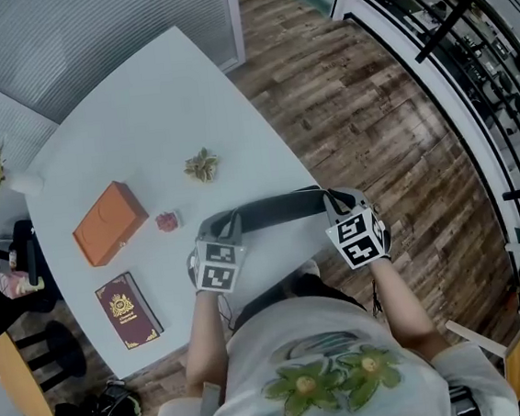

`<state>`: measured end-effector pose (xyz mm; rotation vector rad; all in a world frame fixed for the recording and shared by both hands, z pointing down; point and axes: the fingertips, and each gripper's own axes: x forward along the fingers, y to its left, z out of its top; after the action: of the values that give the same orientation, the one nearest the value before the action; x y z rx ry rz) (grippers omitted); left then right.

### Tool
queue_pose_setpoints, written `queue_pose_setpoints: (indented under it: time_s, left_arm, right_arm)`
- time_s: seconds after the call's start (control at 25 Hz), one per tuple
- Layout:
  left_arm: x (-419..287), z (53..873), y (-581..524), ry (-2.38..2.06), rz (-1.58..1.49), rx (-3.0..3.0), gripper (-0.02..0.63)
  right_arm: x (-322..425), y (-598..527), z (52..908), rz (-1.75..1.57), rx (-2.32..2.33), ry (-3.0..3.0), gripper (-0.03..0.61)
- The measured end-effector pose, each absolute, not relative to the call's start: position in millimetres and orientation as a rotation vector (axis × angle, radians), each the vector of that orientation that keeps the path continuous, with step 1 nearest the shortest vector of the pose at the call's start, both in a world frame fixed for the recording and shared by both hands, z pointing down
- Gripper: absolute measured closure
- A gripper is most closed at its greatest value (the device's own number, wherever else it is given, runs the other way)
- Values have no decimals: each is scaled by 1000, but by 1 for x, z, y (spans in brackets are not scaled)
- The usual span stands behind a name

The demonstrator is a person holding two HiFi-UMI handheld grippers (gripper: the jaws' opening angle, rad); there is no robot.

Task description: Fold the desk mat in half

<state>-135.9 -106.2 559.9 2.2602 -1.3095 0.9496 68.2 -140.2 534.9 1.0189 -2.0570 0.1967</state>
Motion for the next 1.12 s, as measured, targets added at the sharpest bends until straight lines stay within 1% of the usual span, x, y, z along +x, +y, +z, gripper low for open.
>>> queue_pose_setpoints:
  time_s: [1.12]
  left_arm:
    - [-142, 568, -129, -1275, 946, 2255, 594]
  right_arm:
    - [62, -166, 541, 222, 1018, -2037, 549]
